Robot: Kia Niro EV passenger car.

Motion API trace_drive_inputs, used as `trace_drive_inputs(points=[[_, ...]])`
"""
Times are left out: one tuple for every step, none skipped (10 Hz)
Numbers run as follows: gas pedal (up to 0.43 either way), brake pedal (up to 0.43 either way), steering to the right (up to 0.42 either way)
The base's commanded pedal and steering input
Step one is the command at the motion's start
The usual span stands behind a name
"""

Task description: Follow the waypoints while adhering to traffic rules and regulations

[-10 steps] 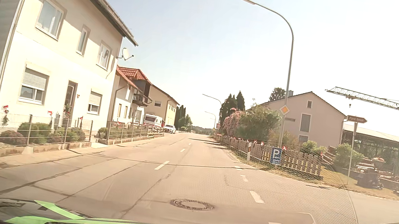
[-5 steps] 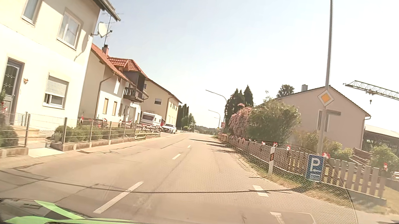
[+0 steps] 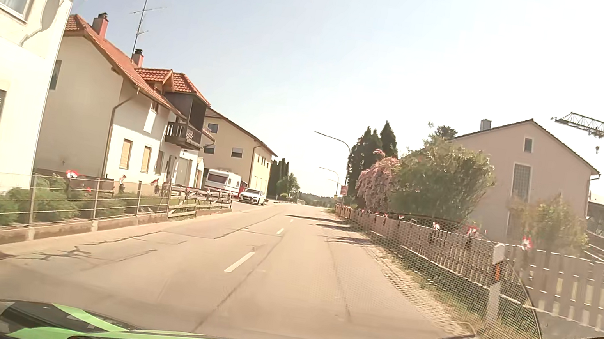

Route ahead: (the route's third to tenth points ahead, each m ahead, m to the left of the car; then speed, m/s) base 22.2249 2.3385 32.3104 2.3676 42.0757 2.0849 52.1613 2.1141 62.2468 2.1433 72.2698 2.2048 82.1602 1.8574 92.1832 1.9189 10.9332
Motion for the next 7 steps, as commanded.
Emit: trace_drive_inputs(points=[[0.157,0.0,-0.008],[0.169,0.0,-0.006],[0.169,0.0,-0.005],[0.169,0.0,-0.005],[0.169,0.0,-0.005],[0.157,0.0,-0.005],[0.157,0.0,-0.005]])
